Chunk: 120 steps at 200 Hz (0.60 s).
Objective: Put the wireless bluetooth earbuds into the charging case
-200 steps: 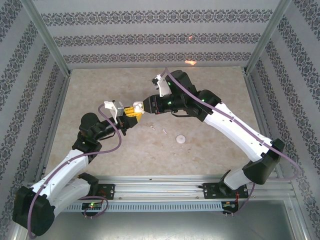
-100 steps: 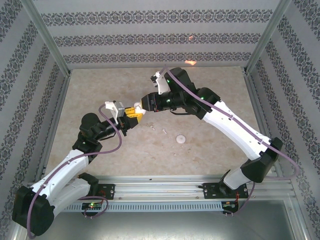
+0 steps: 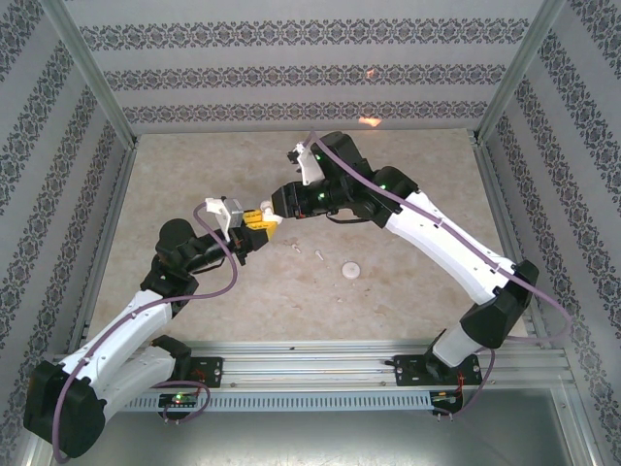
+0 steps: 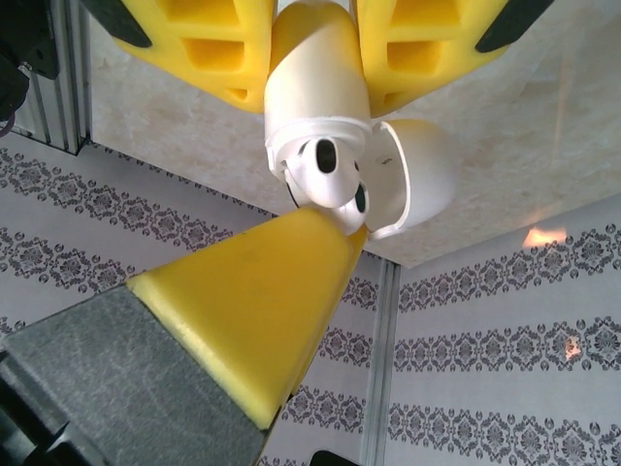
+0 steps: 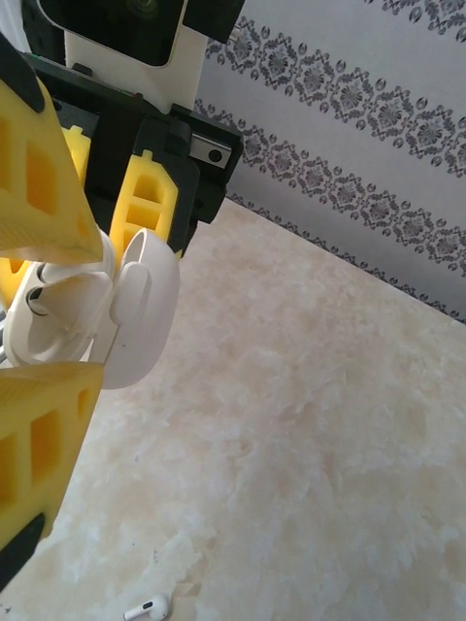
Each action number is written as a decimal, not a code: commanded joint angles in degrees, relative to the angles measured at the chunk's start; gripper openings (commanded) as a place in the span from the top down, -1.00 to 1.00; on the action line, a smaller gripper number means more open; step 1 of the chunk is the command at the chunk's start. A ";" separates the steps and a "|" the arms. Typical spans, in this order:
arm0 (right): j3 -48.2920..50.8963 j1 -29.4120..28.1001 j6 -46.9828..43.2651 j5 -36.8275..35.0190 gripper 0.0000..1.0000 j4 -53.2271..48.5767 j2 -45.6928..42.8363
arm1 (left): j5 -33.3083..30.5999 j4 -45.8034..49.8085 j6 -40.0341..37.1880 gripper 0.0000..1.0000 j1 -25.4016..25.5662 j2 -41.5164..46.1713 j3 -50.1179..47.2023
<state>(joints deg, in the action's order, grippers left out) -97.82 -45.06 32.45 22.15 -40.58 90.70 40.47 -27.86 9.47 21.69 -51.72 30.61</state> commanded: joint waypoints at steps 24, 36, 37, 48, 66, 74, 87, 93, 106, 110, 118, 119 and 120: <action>-1.62 -1.37 -1.36 1.94 0.36 -2.98 2.30 | 1.13 -1.37 -1.75 1.00 0.65 0.23 1.66; -2.21 -1.35 -1.61 1.99 0.38 -3.69 3.01 | 1.14 -1.11 -1.82 1.00 0.66 0.31 1.78; -2.29 -1.40 -1.60 1.96 0.39 -3.79 3.05 | 1.17 -1.08 -1.83 1.00 0.69 0.31 1.80; -2.86 -1.48 -1.75 2.07 0.40 -4.35 3.49 | 1.06 -0.60 -2.13 1.00 0.65 0.51 1.78; -3.45 -1.45 -2.08 2.19 0.49 -4.99 4.09 | 1.02 -0.05 -2.61 1.00 0.71 0.63 1.91; -3.74 -1.45 -2.21 2.19 0.55 -5.05 4.14 | 0.99 0.24 -2.86 1.00 0.72 0.63 1.98; -4.12 -1.35 -2.46 2.19 0.64 -5.11 4.23 | 0.80 0.60 -3.19 1.00 0.72 0.56 1.83; -4.38 -1.27 -2.48 2.19 0.67 -5.13 4.23 | 0.73 0.60 -3.30 1.00 0.72 0.57 1.74; -4.90 -1.05 -2.52 2.24 0.70 -5.13 4.08 | 0.32 0.61 -3.28 1.00 0.72 0.55 1.41; -5.07 -0.92 -2.56 2.28 0.70 -5.13 4.01 | 0.25 0.61 -3.36 1.00 0.72 0.54 1.31; -5.25 -0.70 -2.55 2.30 0.70 -5.04 3.86 | -0.04 0.59 -3.41 1.00 0.72 0.51 1.13; -5.31 -0.67 -2.51 2.29 0.70 -4.99 3.82 | -0.08 0.60 -3.41 1.00 0.72 0.58 1.12; -5.34 -0.70 -2.54 2.29 0.70 -4.97 3.76 | -0.10 0.61 -3.41 1.00 0.67 0.62 1.08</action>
<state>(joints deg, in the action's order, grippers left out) -101.25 -45.47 30.92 21.96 -45.10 93.71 39.86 -24.62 7.90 21.69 -51.75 30.61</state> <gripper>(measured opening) 0.154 0.179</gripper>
